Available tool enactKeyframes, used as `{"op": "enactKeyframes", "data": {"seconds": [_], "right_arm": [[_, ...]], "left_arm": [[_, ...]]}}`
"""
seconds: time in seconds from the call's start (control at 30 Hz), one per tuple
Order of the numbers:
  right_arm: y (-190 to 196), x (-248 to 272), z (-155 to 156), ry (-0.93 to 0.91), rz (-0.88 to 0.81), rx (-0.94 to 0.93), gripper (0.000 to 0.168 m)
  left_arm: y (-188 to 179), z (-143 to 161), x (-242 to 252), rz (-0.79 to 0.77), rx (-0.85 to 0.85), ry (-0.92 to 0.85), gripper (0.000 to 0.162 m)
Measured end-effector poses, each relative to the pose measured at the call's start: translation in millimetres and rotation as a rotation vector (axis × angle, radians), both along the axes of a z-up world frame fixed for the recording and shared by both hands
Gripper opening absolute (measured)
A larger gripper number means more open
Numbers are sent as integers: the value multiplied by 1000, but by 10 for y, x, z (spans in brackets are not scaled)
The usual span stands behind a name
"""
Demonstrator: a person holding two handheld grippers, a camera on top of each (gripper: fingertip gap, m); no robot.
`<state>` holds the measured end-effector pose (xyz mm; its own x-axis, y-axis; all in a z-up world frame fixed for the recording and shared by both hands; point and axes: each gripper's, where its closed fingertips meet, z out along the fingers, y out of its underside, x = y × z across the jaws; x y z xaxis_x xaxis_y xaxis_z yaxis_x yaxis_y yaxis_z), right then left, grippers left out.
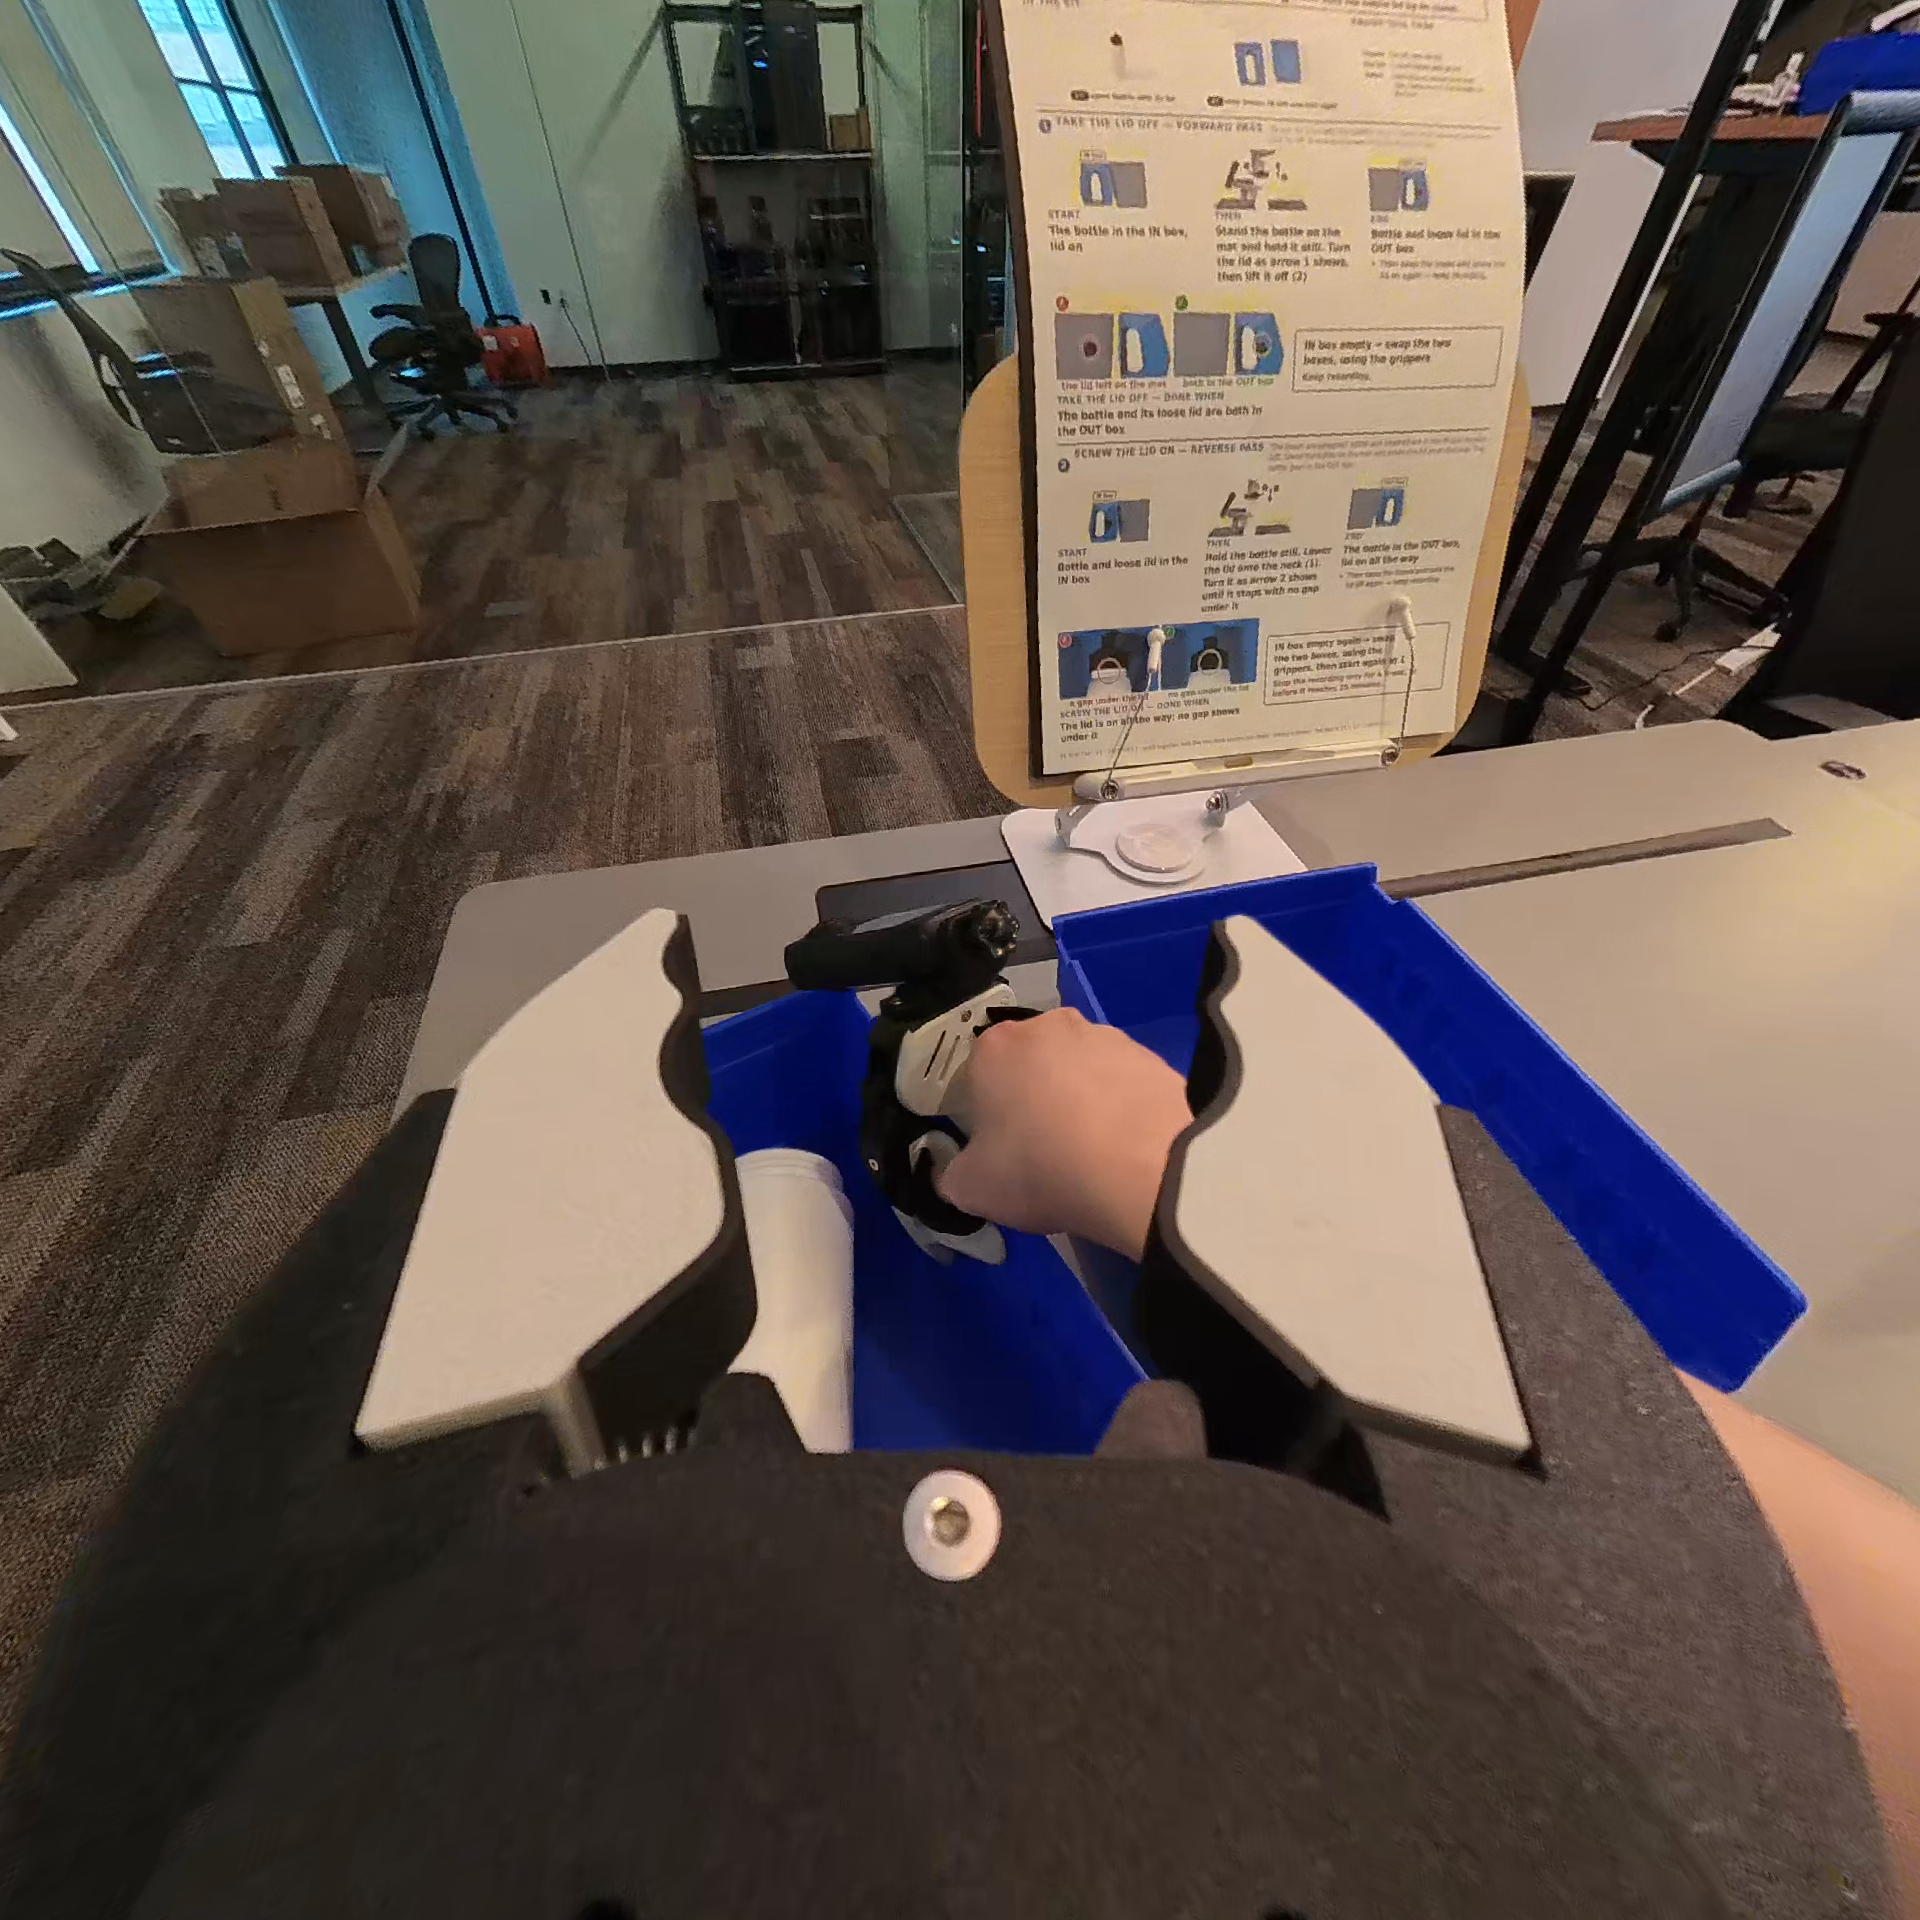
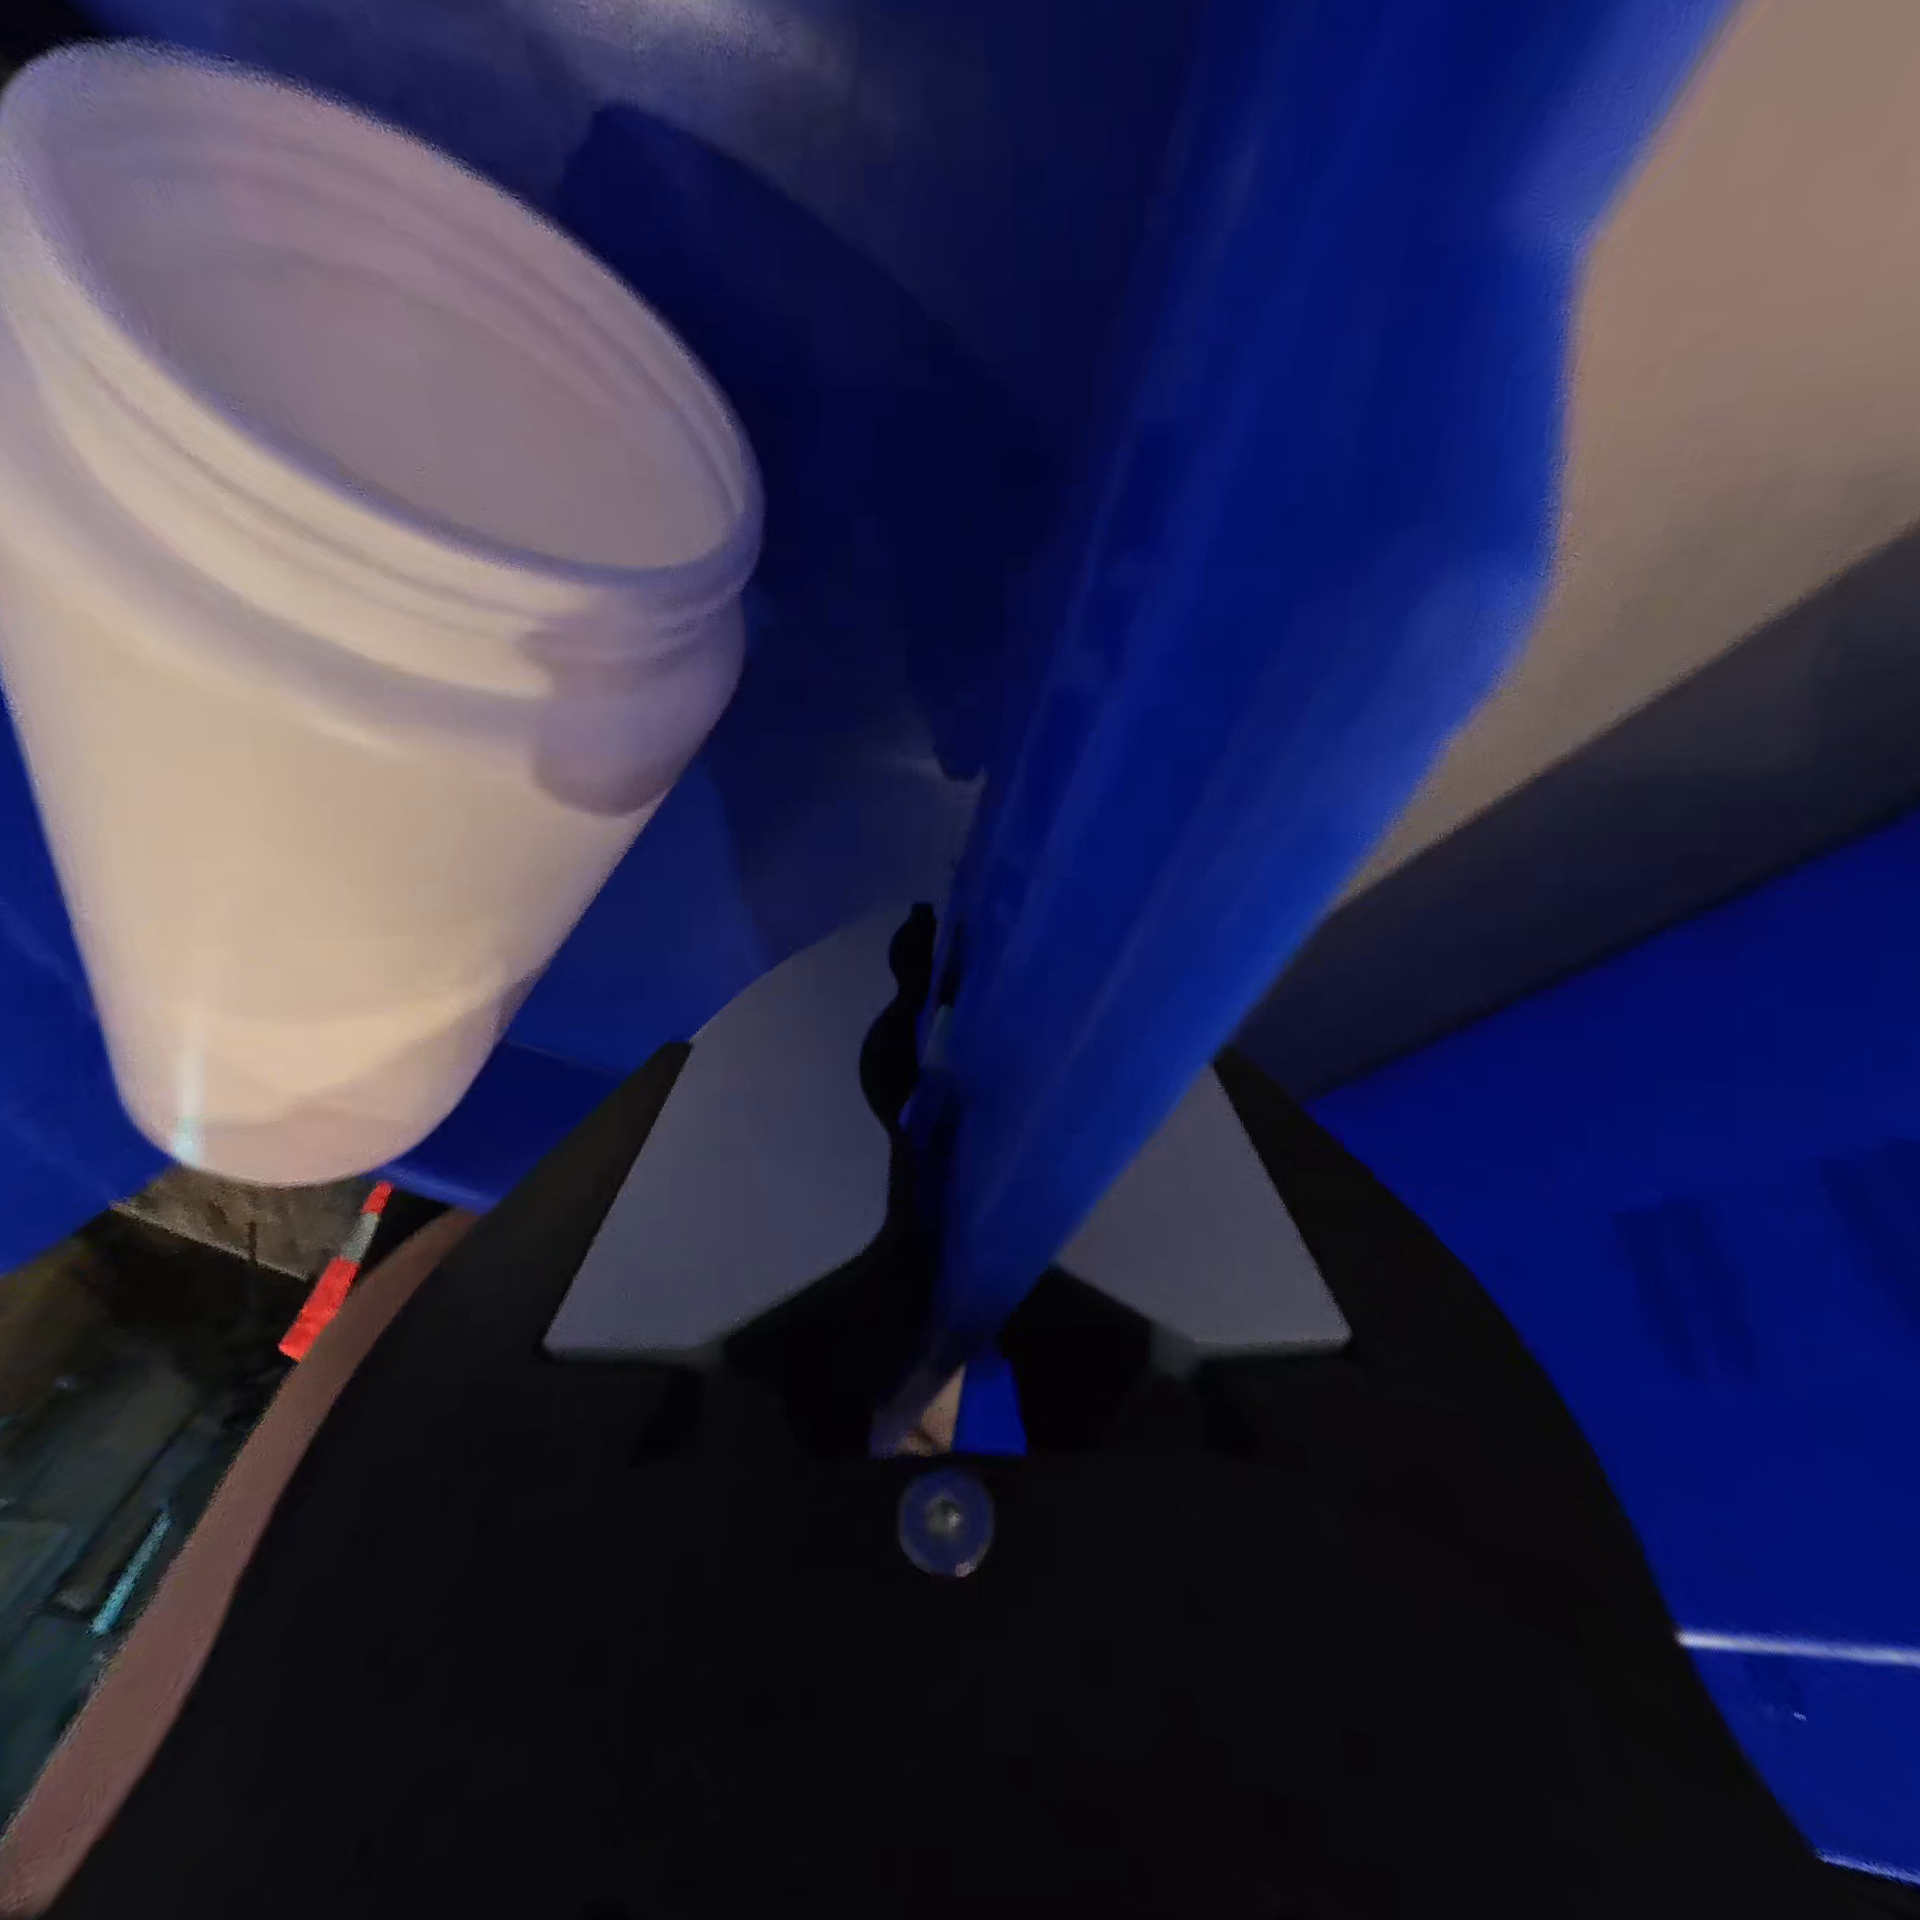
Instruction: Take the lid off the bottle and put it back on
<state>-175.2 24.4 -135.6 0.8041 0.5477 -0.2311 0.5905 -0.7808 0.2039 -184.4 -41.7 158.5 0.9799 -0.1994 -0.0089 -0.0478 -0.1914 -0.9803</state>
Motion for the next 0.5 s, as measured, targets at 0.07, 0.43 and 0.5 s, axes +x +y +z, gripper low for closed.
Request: {"op": "enactKeyframes", "data": {"seconds": [0.07, 0.43, 0.5], "right_arm": [[62, 16, 118, 42, 58, 79, 17], [716, 2032, 1200, -152, 89, 1092, 78], [696, 2567, 1010, -250, 13, 1024, 81]], "left_arm": [[-4, 21, 13, -6, 10, -6, 91], [-93, 87, 197, -84, 33, -6, 91], [-107, 78, 251, -100, 28, 6, 91]]}}
